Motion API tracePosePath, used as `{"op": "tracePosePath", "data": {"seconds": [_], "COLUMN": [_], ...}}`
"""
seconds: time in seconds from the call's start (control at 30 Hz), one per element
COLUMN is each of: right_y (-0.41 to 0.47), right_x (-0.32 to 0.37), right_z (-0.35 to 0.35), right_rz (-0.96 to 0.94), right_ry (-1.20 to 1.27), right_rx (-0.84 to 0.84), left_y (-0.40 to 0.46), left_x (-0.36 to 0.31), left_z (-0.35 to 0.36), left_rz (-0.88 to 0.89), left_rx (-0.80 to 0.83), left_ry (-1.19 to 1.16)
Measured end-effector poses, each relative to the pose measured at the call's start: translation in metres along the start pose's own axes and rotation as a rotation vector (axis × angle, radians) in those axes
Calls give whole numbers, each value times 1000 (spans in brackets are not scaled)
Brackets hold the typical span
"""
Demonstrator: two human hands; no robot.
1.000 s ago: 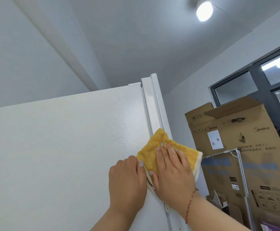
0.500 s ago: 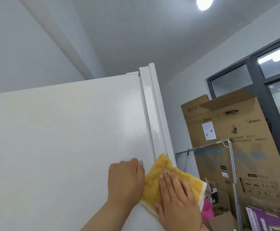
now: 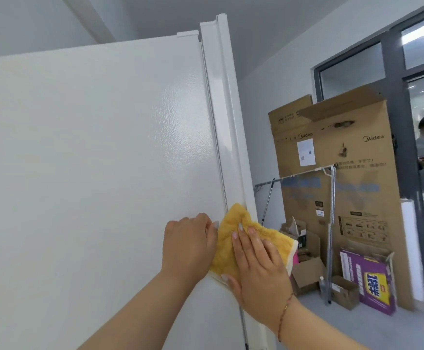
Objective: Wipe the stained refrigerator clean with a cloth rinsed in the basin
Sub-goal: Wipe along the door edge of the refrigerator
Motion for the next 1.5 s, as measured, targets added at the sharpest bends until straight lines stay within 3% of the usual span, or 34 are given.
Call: {"op": "tracePosePath", "data": {"seconds": [0.5, 1.1, 1.5], "right_y": [-85, -173, -218], "right_x": [17, 38, 45], "right_z": [32, 46, 49], "right_rz": [-25, 37, 51], "right_ry": [-96, 68, 92], "right_rx": [163, 162, 288], "left_y": [-75, -148, -192], "left_x": [10, 6, 5], "left_z": [51, 97, 122], "left_rz": [5, 149, -87], "left_rx": [114, 252, 576], "left_ry": [-41, 133, 142]}}
Point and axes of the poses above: each hand's wrist, its own y-axis towards the middle knuckle, its own z-axis out of the palm, x = y × z, the point moved 4 cm from there along y, towards the middle knuckle, and after that the axes turned 4 degrees about -x, right-handed, at the moved point
